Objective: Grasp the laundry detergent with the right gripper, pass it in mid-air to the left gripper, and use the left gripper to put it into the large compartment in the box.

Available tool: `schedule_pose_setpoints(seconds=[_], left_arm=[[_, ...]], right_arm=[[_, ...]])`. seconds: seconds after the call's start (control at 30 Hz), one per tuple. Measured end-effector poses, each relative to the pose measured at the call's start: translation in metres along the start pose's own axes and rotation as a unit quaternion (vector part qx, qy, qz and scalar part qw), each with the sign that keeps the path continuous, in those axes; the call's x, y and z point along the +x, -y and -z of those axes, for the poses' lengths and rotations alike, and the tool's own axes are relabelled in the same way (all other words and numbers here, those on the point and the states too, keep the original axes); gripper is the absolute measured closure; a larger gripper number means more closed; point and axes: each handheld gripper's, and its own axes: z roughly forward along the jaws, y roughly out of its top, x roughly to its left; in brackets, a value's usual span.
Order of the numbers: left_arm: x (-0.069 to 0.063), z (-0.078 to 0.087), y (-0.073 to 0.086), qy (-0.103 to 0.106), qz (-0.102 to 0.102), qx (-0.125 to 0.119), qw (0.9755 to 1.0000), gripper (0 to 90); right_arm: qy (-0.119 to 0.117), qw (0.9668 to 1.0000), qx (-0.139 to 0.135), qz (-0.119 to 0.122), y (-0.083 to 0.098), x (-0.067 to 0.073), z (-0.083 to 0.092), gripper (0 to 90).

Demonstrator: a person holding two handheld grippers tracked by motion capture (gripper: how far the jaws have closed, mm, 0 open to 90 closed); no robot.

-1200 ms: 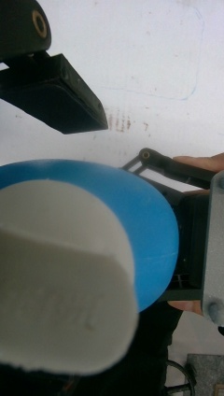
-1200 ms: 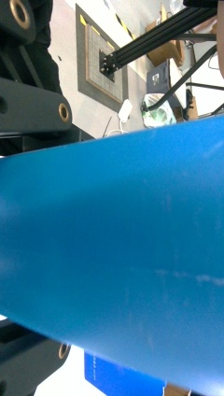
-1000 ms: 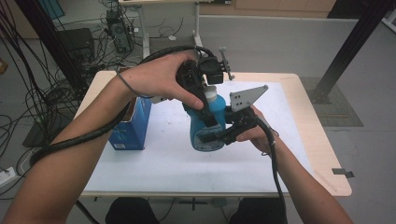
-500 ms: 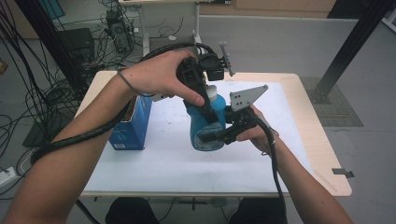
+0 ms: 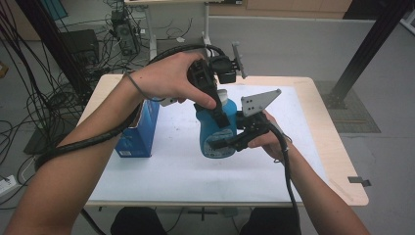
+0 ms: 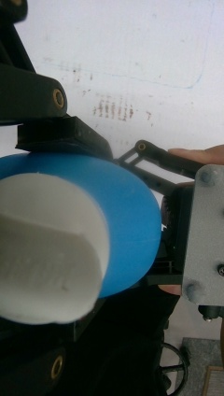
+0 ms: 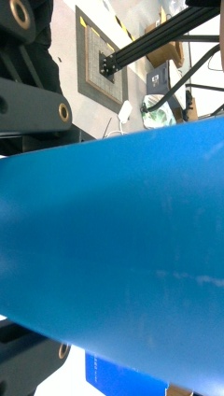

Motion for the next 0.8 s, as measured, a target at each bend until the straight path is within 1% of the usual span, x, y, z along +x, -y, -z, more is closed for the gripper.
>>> schedule_pose_setpoints(seconds=[0.53,0.7,0.8], left_arm=[[-0.0005,-0.0001,-0.0042,-0.006,-0.015,-0.002,0.9999,36.8],[-0.0007,0.0004,-0.0049,-0.007,-0.017,0.000,0.9998,36.8],[-0.0013,0.0004,-0.0052,-0.007,-0.015,-0.004,0.9998,36.8]], right_arm=[[0.003,1.0000,-0.006,0.001,0.0009,-0.0005,0.0027,42.6],[0.006,1.0000,-0.006,0.002,0.0008,0.0002,0.0033,42.6],[0.005,0.9999,-0.008,0.001,0.0009,0.0005,0.0038,42.6]])
